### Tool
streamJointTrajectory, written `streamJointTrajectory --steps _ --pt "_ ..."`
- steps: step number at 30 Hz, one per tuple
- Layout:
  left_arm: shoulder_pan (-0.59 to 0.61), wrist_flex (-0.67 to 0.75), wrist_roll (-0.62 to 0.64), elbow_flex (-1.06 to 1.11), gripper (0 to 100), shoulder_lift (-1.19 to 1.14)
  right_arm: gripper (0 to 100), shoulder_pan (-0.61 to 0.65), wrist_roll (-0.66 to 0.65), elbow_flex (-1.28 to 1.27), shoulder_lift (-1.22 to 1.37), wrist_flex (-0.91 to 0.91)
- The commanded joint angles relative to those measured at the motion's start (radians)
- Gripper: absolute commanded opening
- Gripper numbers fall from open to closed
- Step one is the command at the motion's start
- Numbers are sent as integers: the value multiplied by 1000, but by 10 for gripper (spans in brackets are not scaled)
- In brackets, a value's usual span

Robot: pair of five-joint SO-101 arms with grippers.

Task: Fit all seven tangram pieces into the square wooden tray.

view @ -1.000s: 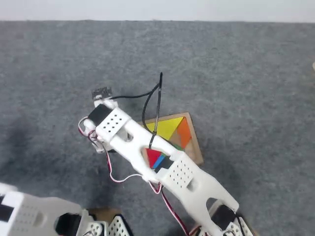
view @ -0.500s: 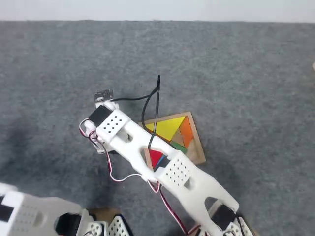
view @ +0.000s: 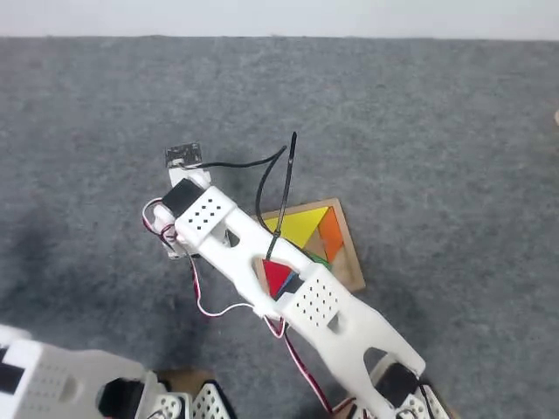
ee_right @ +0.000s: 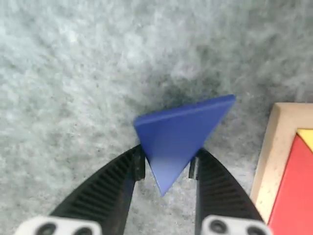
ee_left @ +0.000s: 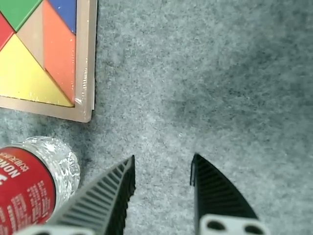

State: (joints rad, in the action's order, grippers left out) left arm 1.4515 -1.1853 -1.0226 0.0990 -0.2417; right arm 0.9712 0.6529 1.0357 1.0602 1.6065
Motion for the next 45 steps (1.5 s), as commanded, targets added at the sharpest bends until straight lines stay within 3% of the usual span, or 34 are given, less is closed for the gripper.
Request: streamJointTrajectory --steps 1,7,15,22,25,37,45 --pt "-2 20 -14 -8 192 9 165 -41 11 60 -15 35" --pt "-3 17 -14 -8 192 9 175 -58 6 81 -27 45" --pt "-5 14 -14 -8 192 9 368 -58 11 166 -16 -25" --pt "-6 14 -14 -8 192 12 289 -58 15 106 -15 -153" --pt "-6 14 -14 -8 192 9 251 -61 89 100 -15 -151" --pt "-3 18 -14 -10 192 9 252 -61 138 104 33 10" --pt "0 20 -14 -8 192 9 248 -61 140 106 74 1"
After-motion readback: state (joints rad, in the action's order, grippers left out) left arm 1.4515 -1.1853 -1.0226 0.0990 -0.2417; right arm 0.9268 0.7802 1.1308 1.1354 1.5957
